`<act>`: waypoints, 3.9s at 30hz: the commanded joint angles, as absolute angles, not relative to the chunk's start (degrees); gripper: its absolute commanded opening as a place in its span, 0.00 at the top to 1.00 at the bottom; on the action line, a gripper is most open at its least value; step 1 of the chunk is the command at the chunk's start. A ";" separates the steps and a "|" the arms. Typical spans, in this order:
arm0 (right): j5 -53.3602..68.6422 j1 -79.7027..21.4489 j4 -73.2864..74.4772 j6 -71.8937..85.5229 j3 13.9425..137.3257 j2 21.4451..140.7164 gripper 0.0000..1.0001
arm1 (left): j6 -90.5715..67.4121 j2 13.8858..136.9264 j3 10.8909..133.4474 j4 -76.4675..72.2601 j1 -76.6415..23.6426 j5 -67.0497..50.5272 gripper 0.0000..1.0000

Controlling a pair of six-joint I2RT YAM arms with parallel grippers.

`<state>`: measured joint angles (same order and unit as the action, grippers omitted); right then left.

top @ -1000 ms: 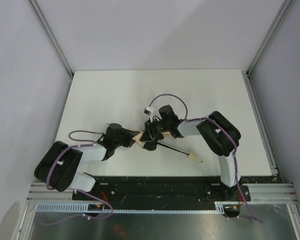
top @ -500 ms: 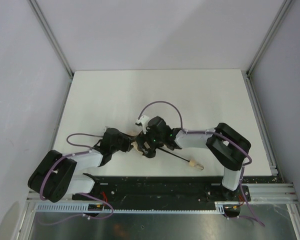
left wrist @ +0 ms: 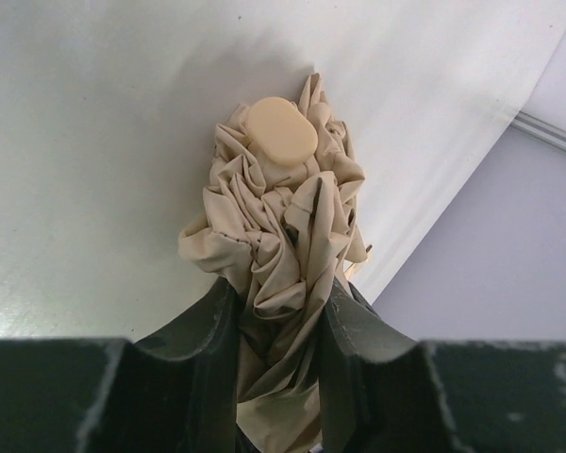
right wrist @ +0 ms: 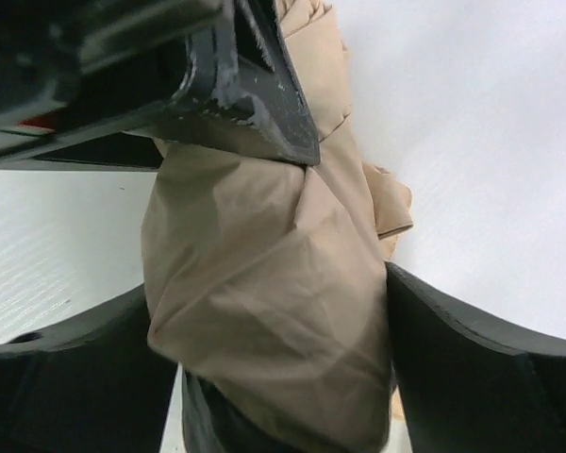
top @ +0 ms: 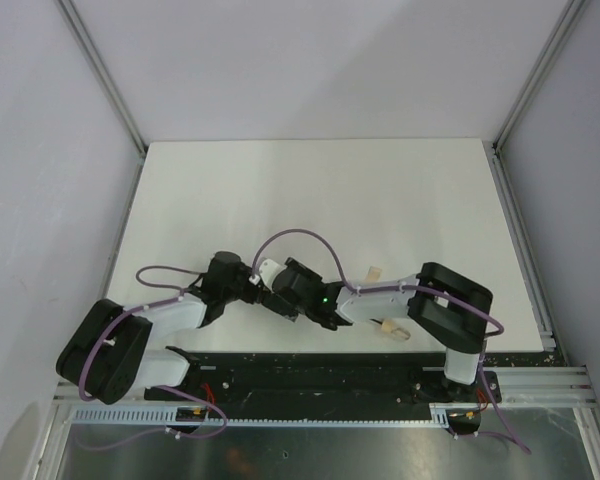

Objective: Put away the umbrella

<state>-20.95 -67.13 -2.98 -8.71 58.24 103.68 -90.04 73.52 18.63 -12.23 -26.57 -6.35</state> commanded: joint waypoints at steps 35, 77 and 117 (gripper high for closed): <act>25.16 -47.75 -13.47 0.80 57.97 111.82 1.00 | -82.74 62.35 20.31 -4.66 -27.95 -0.87 0.01; 39.52 -42.97 -12.19 7.01 62.21 117.86 1.00 | -85.96 74.17 28.62 -4.57 -32.30 8.10 0.01; 24.16 -43.35 4.75 16.14 57.94 90.26 0.10 | -74.64 70.39 22.17 -20.22 -31.81 5.44 1.00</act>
